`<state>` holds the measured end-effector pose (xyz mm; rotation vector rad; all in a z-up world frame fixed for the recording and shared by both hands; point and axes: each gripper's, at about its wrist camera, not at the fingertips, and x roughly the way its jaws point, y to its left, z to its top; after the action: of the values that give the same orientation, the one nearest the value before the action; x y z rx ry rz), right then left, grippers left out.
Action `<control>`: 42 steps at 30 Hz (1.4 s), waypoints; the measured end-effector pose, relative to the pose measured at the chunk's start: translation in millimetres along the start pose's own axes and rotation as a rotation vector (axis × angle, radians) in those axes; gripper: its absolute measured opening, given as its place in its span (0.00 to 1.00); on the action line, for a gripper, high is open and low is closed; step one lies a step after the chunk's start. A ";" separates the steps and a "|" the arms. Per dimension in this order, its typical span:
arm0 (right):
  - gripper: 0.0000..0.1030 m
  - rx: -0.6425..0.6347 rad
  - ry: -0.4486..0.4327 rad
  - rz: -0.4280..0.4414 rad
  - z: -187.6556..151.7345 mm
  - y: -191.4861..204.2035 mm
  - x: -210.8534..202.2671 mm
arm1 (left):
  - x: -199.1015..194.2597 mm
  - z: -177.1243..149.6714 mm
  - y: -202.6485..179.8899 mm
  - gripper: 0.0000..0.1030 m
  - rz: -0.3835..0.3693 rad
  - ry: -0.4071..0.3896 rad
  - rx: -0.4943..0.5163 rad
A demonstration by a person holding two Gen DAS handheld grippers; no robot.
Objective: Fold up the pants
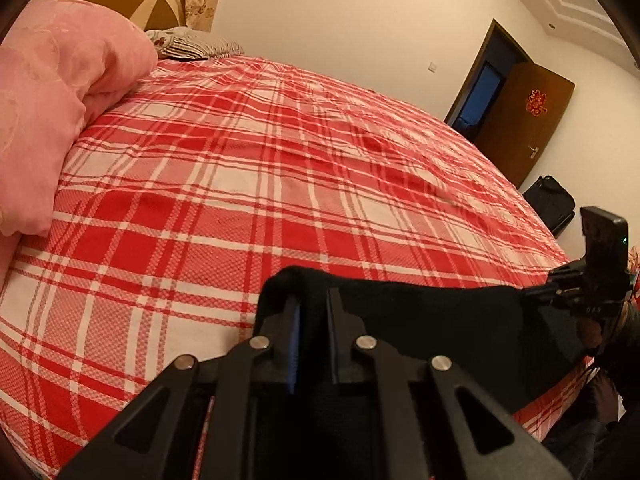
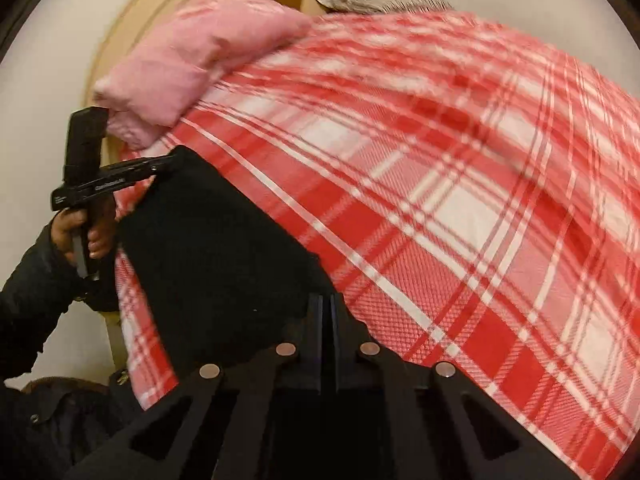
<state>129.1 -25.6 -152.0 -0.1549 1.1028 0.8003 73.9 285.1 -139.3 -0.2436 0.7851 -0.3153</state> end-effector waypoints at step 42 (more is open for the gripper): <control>0.16 0.962 -0.203 -0.612 -360.9 -219.4 -358.3 | 48.1 -34.8 -111.1 0.62 0.024 0.083 0.236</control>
<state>-69.5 -537.4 -79.0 0.3818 1.0572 -0.2943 60.0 161.3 -157.8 0.0008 0.8243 -0.3934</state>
